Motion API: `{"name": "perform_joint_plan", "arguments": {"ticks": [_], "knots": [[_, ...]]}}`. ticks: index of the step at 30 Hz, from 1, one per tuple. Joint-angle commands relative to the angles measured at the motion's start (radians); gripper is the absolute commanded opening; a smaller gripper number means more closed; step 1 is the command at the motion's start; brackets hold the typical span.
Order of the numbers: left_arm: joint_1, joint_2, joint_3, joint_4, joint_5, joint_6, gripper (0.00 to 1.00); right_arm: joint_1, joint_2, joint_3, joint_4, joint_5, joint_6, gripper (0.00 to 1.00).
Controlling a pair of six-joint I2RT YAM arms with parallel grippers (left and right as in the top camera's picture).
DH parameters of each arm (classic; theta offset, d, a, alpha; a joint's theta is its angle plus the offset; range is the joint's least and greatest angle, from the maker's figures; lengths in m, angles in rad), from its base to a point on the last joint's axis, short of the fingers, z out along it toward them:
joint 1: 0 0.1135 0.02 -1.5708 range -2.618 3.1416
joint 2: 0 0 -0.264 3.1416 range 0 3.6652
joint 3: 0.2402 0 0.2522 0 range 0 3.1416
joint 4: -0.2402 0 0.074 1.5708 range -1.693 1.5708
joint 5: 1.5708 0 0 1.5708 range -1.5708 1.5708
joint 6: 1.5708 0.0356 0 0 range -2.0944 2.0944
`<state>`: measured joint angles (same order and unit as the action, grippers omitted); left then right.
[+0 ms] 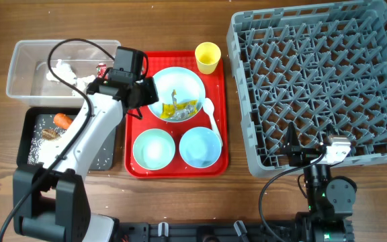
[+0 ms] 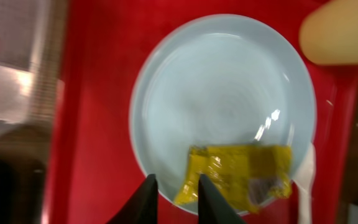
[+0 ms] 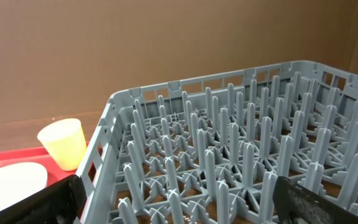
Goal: Sort waste into correct bins and load items into the dishwasher rack
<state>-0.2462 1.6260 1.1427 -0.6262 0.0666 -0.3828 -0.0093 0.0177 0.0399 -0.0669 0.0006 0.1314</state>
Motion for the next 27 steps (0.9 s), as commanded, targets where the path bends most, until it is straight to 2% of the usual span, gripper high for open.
{"name": "perform_joint_plan", "arguments": {"ticks": [1,11,17,23,27], "knots": [[-0.029,0.029,0.002,-0.002,0.153,-0.011,0.18,0.004,0.003,-0.003,0.003,-0.009,0.006,1.0],[-0.117,0.179,0.002,0.024,0.154,-0.014,0.2,0.004,0.003,-0.003,0.003,-0.009,0.006,1.0],[-0.15,0.19,0.002,0.032,0.126,-0.014,0.2,0.004,0.003,-0.003,0.003,-0.009,0.006,1.0],[-0.15,0.192,0.002,0.044,0.051,-0.009,0.32,0.004,0.003,-0.003,0.003,-0.009,0.006,1.0],[-0.151,0.192,0.002,0.081,0.052,0.093,0.47,0.004,0.003,-0.003,0.003,-0.009,0.007,1.0]]}}
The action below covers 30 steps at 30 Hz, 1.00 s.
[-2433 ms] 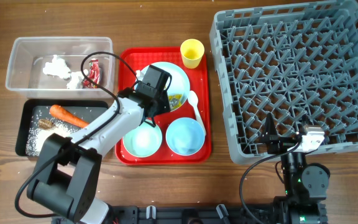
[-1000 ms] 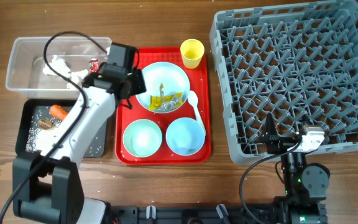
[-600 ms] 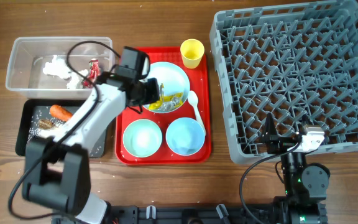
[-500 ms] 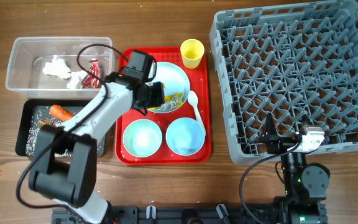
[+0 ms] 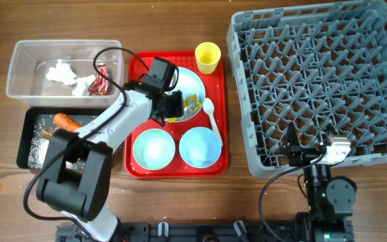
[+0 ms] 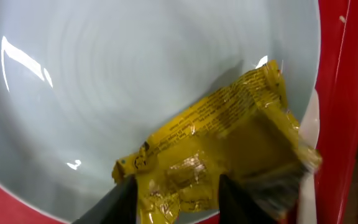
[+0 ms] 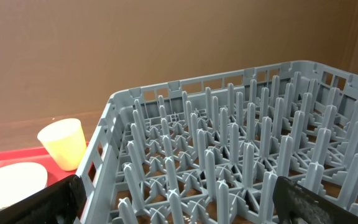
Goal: Sort waste into correct bins and load items into the dishwasher rack
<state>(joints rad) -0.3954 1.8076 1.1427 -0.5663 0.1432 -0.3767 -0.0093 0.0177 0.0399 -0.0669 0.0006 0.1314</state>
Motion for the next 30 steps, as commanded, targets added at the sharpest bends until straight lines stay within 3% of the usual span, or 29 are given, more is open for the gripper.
{"name": "perform_joint_plan", "arguments": {"ticks": [1,11,30], "knots": [[-0.002,0.011,0.002,0.025,-0.025,0.105,0.51,0.004,0.003,-0.003,0.003,-0.009,0.006,1.0],[-0.002,0.011,0.002,0.024,-0.026,0.139,0.66,0.004,0.003,-0.003,0.003,-0.009,0.006,0.99],[-0.002,0.027,0.002,0.035,-0.024,0.138,0.67,0.004,0.003,-0.003,0.003,-0.009,0.006,1.0]]}}
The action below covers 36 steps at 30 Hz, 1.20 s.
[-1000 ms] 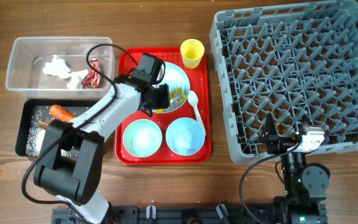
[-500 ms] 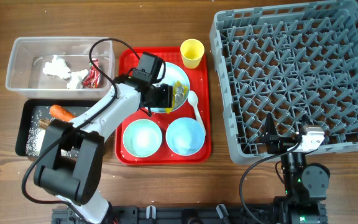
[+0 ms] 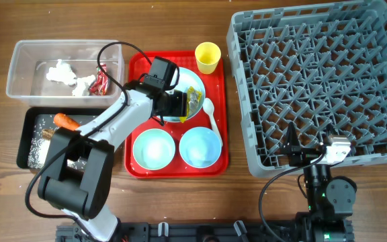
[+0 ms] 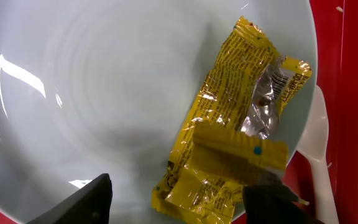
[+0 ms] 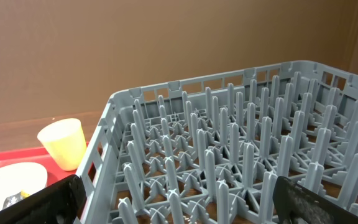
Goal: Sort waste into correct bins and load items into the dishwasher rack
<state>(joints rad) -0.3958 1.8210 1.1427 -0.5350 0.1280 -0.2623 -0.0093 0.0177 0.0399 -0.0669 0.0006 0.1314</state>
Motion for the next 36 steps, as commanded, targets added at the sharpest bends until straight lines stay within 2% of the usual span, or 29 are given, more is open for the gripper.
{"name": "perform_joint_plan", "arguments": {"ticks": [1,11,14,15,16,19,20,21,36], "knots": [[-0.002,0.015,0.002,0.004,-0.009,0.024,0.67,0.004,0.003,-0.003,0.003,-0.009,0.006,1.0],[-0.024,0.105,0.002,0.013,-0.006,0.024,0.66,0.004,0.003,-0.003,0.003,-0.009,0.006,1.0],[-0.044,0.124,0.002,0.023,-0.015,0.05,0.6,0.004,0.003,-0.003,0.003,-0.009,0.006,1.0],[-0.046,0.124,0.002,0.023,-0.02,0.05,0.53,0.004,0.003,-0.003,0.003,-0.009,0.006,1.0],[-0.047,0.124,0.002,0.023,-0.022,0.05,0.39,0.004,0.003,-0.003,0.003,-0.009,0.006,1.0],[-0.043,0.124,0.006,0.017,-0.021,0.05,0.15,0.004,0.003,-0.003,0.003,-0.009,0.006,0.99],[-0.043,0.122,0.01,0.011,-0.022,0.05,0.07,0.004,0.003,-0.003,0.003,-0.009,0.006,1.0],[-0.043,0.12,0.015,0.005,-0.022,0.05,0.04,0.004,0.003,-0.003,0.003,-0.009,0.006,1.0],[0.012,-0.076,0.19,-0.148,-0.107,0.046,0.04,0.004,0.003,-0.003,0.003,-0.009,0.006,1.0]]}}
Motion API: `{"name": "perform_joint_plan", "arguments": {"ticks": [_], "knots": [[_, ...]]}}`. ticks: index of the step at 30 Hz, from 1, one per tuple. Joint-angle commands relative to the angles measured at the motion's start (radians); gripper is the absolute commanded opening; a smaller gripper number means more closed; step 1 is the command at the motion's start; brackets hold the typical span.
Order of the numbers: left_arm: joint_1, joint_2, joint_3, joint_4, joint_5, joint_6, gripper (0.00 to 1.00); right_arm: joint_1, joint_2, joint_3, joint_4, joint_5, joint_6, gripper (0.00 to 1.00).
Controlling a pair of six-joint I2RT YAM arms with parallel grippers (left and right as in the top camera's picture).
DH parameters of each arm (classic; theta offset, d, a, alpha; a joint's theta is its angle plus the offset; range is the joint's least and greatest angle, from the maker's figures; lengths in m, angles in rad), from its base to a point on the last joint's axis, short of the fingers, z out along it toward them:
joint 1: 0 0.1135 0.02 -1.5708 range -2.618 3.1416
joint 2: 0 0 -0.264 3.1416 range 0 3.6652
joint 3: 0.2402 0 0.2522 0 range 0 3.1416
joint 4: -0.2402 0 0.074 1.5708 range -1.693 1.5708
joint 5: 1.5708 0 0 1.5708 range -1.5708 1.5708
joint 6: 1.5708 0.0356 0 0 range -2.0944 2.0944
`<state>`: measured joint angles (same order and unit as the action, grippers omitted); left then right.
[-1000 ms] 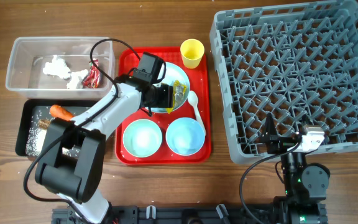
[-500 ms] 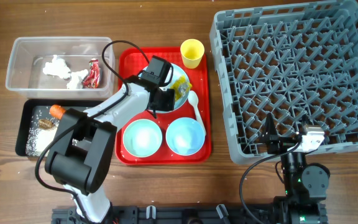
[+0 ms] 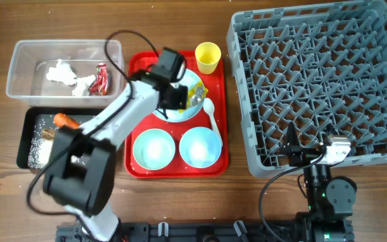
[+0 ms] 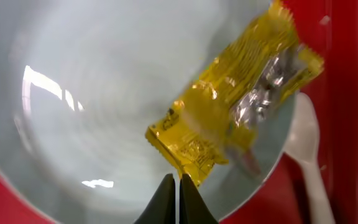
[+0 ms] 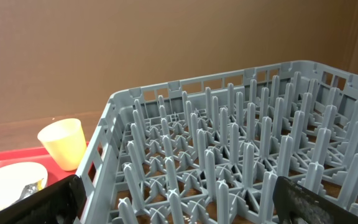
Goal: Sort waste into correct bins and load items into the dishwasher rack
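A crumpled yellow wrapper (image 4: 229, 118) lies across the right side of the pale blue plate (image 4: 92, 93) on the red tray (image 3: 137, 70). My left gripper (image 4: 177, 182) is shut on the wrapper's lower corner. From overhead the left gripper (image 3: 180, 99) is over the plate, with the wrapper (image 3: 197, 94) just right of it. My right gripper (image 5: 185, 199) rests open at the near edge of the grey dishwasher rack (image 5: 229, 155), holding nothing.
A yellow cup (image 3: 207, 56), a white spoon (image 3: 212, 115) and two blue bowls (image 3: 153, 148) (image 3: 200, 146) share the red tray. The clear bin (image 3: 19, 67) with wrappers and the black tray (image 3: 27, 134) with food scraps stand at the left. The rack (image 3: 314, 74) fills the right.
My left gripper was open around the wrapper on the plate; now it is shut on the wrapper's corner, and the wrapper has shifted toward the plate's right rim. The right arm is unchanged.
My left gripper was nearly shut at the plate's left side, near the clear bin. Then it was over the plate with its fingers either side of the wrapper, then wider open around it. Now it is shut on the wrapper. The right arm stayed still.
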<state>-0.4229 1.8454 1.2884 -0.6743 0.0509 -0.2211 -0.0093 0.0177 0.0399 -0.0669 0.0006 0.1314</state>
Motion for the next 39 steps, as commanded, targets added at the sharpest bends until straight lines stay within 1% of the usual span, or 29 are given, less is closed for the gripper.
{"name": "perform_joint_plan", "arguments": {"ticks": [1,5,8,10,15,16,17,18,19,21,22,27,29,32,39], "knots": [[0.053,-0.122,0.044,-0.011,-0.03,0.005,0.04,0.004,0.003,-0.003,0.003,-0.009,0.006,1.0],[0.113,-0.196,0.044,-0.035,-0.02,0.005,0.04,0.004,0.003,-0.003,0.003,-0.009,0.006,1.0],[0.135,-0.204,0.044,-0.034,0.047,0.005,0.04,0.004,0.003,-0.003,0.003,-0.009,0.006,1.0],[0.136,-0.192,0.044,-0.039,0.077,0.005,0.05,0.004,0.003,-0.003,0.003,-0.009,0.006,1.0],[0.103,-0.12,0.037,-0.058,0.08,0.005,0.1,0.004,0.003,-0.003,0.003,-0.009,0.006,1.0],[0.082,-0.084,0.037,-0.059,0.08,0.005,0.13,0.004,0.003,-0.003,0.003,-0.009,0.006,1.0],[0.071,-0.067,0.037,-0.056,0.08,0.005,0.24,0.004,0.003,-0.003,0.003,-0.009,0.006,1.0],[0.061,-0.054,0.037,-0.051,0.08,0.005,0.44,0.004,0.003,-0.003,0.003,-0.009,0.006,1.0],[0.051,-0.043,0.037,-0.046,0.079,0.005,0.55,0.004,0.003,-0.003,0.003,-0.009,0.006,1.0],[0.033,-0.027,0.037,-0.027,0.079,0.005,0.64,0.004,0.003,-0.003,0.003,-0.009,0.007,1.0],[0.022,-0.02,0.037,-0.013,0.079,0.005,0.66,0.004,0.003,-0.003,0.003,-0.009,0.006,1.0],[-0.015,-0.016,0.037,0.042,0.079,0.005,0.67,0.004,0.003,-0.003,0.003,-0.009,0.006,1.0],[-0.02,-0.014,0.037,0.047,0.079,0.005,0.67,0.004,0.003,-0.003,0.003,-0.009,0.007,1.0],[-0.021,-0.011,0.037,0.046,0.079,0.005,0.71,0.004,0.003,-0.003,0.003,-0.009,0.007,1.0],[-0.021,0.015,0.037,0.047,0.079,0.005,0.73,0.004,0.003,-0.003,0.003,-0.009,0.007,1.0]]}}
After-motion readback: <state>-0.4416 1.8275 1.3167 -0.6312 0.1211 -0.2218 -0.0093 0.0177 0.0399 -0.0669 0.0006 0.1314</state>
